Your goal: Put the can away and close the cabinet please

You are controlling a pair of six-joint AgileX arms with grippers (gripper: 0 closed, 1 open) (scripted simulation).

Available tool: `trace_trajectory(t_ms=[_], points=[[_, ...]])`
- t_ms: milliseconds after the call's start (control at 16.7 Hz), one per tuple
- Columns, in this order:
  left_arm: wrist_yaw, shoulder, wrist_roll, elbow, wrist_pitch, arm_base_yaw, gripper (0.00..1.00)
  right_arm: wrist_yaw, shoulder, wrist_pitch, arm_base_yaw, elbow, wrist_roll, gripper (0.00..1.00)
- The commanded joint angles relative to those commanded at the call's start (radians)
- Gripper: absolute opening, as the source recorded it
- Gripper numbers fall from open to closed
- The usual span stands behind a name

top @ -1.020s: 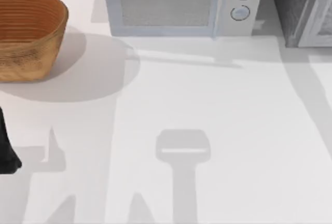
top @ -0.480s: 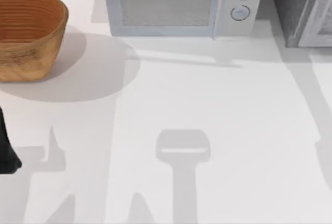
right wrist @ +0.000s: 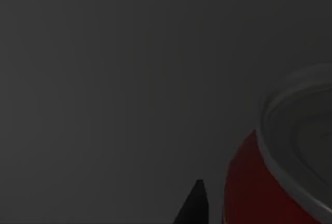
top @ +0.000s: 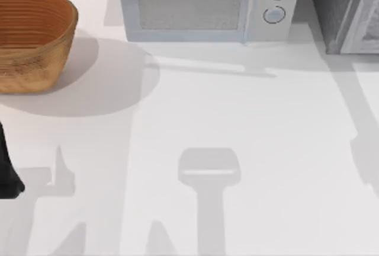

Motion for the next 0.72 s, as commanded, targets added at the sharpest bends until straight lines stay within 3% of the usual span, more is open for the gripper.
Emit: trace_trajectory(t_ms=[300,660,720], points=[[0.0,0.0,0.0,0.0,0.0,0.0,1.0,-0.011,0.09,-0.029,-0.012,0.129,-0.001,0.0],[0.0,0.0,0.0,0.0,0.0,0.0,1.0,-0.013,0.102,-0.033,-0.014,0.145,-0.001,0.0],[0.0,0.0,0.0,0.0,0.0,0.0,1.0,-0.013,0.102,-0.033,-0.014,0.145,-0.001,0.08]])
